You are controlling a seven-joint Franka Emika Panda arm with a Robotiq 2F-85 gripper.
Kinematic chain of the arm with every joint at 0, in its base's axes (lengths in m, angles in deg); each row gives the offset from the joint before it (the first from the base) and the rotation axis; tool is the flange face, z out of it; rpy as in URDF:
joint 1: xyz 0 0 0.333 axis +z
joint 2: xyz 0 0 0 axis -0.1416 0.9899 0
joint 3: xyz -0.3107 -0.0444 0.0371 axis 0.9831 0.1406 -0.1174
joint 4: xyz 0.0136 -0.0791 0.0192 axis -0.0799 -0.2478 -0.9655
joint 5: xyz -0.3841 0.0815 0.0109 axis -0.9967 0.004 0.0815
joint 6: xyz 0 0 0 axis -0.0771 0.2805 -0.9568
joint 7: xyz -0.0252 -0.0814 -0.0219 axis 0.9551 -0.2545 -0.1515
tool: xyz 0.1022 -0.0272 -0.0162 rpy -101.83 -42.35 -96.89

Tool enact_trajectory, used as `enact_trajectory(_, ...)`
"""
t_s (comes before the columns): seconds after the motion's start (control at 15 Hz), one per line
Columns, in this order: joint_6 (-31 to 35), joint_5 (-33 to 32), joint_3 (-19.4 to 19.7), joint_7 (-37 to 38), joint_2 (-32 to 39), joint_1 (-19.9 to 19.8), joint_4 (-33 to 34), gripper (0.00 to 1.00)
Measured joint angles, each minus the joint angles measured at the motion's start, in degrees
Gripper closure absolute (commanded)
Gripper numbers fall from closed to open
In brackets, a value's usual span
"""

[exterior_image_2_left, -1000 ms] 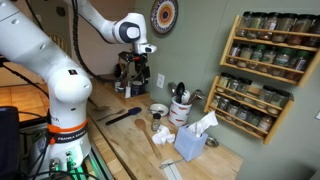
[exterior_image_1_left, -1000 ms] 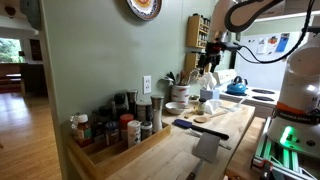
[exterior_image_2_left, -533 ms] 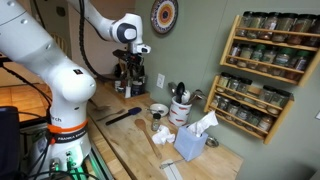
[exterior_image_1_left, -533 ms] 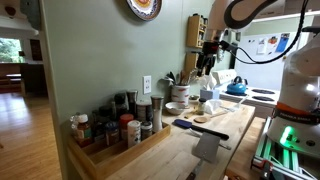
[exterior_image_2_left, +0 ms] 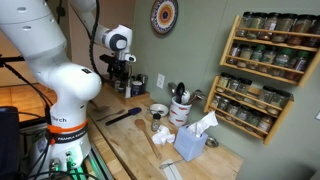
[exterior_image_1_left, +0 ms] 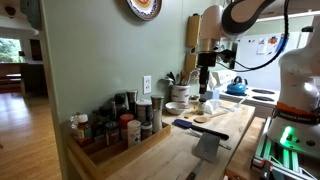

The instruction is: Put the silver spatula in the white bucket

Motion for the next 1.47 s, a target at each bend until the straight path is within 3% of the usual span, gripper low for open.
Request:
enact_trajectory(0.33, 4.9, 11.6, 2.9, -14.9, 8.3, 3.1, -0.1, 0.00)
enact_trajectory(0.67, 7.9, 25.6, 4.1, -30.1, 16.8, 3.2, -0.1, 0.00)
enact_trajectory(1.07, 9.3, 33.5, 2.7, -46.6, 26.9, -0.4, -0.2, 0.00)
enact_trajectory(1.47, 9.5, 40.7, 0.5, -60.5, 32.2, -5.7, -0.1, 0.00)
